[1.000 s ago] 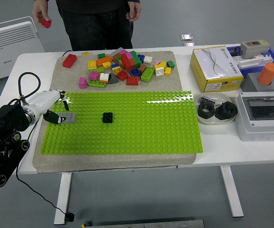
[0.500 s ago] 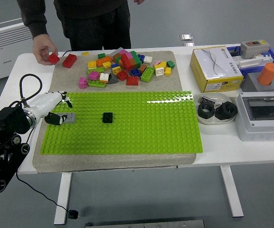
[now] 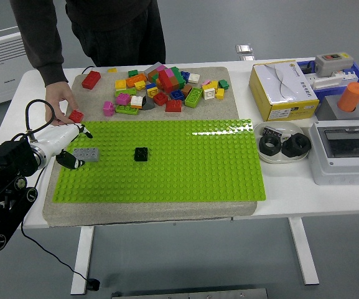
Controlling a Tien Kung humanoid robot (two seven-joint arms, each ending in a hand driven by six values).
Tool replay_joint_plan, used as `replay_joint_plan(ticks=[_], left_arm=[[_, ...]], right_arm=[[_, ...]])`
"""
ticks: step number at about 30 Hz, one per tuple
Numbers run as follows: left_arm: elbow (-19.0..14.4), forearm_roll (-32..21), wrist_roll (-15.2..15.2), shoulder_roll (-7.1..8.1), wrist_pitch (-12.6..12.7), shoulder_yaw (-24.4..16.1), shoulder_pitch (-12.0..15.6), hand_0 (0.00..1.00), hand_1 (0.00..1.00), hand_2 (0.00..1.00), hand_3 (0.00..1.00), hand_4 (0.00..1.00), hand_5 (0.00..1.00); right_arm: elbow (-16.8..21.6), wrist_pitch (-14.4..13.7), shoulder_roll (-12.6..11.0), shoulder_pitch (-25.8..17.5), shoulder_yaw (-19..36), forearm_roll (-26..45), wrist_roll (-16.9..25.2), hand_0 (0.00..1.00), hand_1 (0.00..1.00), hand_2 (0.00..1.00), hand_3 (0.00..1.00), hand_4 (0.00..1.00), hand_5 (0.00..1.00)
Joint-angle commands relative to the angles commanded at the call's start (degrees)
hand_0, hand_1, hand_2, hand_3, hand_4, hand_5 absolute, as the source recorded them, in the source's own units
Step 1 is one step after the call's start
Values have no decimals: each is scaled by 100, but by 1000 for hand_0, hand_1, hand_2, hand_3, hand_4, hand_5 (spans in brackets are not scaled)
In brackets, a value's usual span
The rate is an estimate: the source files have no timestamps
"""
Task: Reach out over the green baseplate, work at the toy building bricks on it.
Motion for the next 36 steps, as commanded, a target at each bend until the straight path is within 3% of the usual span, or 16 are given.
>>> replay_joint_plan(ticks=[1,6,7,15,24,25,30,31,36], left_arm=[[63,8,-7,-7,31,8,-10,998,998,998,661,693,2],[269,19,-42,-40,144,58,-63,998,998,998,661,693,2],[305,11,-46,-46,158,72,-77,998,998,998,596,652,2],[529,-27,-31,-56,167,177,-158,998,998,998,585,648,2],[561,-38,-44,-84,227,180,-161,998,998,998,571,642,2],[565,-40,-47,-86,241,179,-160,998,998,998,527,662,2],[600,-44,-44,-107,311,178,-151,998,998,998,527,662,2],[605,-46,-43,-111,322,178,-149,998,998,998,529,743,2],[627,-57,-39,-127,376,177,-138,998,998,998,529,743,2]], right_arm=[[0,0,0,1,2,-4,0,686,671,816,952,884,998],[0,1,1,5,17,-24,-1,686,671,816,952,884,998],[0,0,1,6,18,-26,-1,687,672,816,951,885,998],[0,1,-2,10,24,-40,6,687,672,815,951,885,998],[0,3,-3,25,16,-38,8,687,672,815,950,888,998],[0,3,-3,27,11,-32,9,687,672,815,950,888,998],[0,1,-3,35,-6,-17,10,687,672,815,950,888,998],[0,1,-3,36,-11,-13,10,687,671,815,950,890,998],[0,-2,-5,41,-24,-7,11,687,671,815,950,890,998]])
